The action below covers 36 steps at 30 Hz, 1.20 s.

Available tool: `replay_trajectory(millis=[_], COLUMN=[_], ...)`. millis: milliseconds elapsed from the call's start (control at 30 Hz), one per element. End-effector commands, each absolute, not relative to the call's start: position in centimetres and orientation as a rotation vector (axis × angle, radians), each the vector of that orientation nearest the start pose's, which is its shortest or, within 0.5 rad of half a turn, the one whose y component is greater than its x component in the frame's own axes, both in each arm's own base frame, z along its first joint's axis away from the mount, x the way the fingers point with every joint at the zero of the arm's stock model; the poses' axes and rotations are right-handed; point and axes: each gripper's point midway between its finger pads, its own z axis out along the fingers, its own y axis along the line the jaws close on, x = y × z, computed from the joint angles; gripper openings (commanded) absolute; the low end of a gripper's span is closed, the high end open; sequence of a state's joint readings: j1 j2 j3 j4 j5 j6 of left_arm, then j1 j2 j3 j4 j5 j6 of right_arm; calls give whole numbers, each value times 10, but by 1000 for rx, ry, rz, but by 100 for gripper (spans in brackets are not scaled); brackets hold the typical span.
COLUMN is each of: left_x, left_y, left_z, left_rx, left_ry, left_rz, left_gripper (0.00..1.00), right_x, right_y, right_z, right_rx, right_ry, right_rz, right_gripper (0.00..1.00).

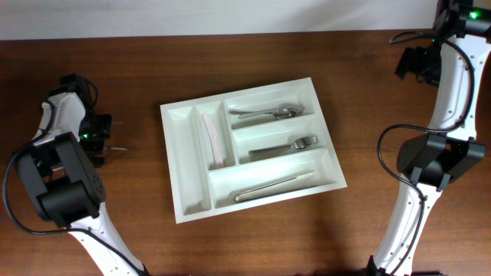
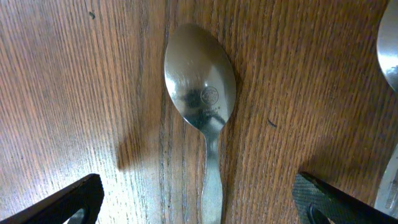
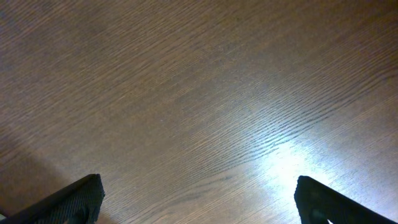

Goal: Pack container
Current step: 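Move the left gripper to the silver spoon and grasp it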

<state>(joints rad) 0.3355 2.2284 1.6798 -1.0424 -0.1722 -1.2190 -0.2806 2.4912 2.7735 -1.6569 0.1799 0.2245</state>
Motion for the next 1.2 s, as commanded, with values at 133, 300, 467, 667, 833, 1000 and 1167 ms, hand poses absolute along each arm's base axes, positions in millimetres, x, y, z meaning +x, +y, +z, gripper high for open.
replay_trajectory(millis=[133,300,467,667,833,1000,1167], left_x=[385,390,390,389,389,391,397], left_y=[165,166,165,162,163,163,157], left_z=[-25,-25,-25,-25,-25,-23,3], left_rx=[-2205,-2150,-2127,-2135,-2108,-2011,-1846], left_ry=[2231,2266,2294,2302,2326,2406,2500], left_rz=[155,129,123,106,112,108,93], left_gripper=[99,99,89,42,2,2,2], right_x=[468,468,468,468,468,468,468], right_y=[-167,-167,-167,-167,-167,-167,-167], right_z=[157,157,157,157,157,157,157], right_rx=[745,745,745,745,745,745,745], right_ry=[2852,2852,2852,2852,2852,2852,2852], right_rz=[-297,-297,-297,-297,-297,-297,-297], right_gripper=[99,99,99,99,99,99,99])
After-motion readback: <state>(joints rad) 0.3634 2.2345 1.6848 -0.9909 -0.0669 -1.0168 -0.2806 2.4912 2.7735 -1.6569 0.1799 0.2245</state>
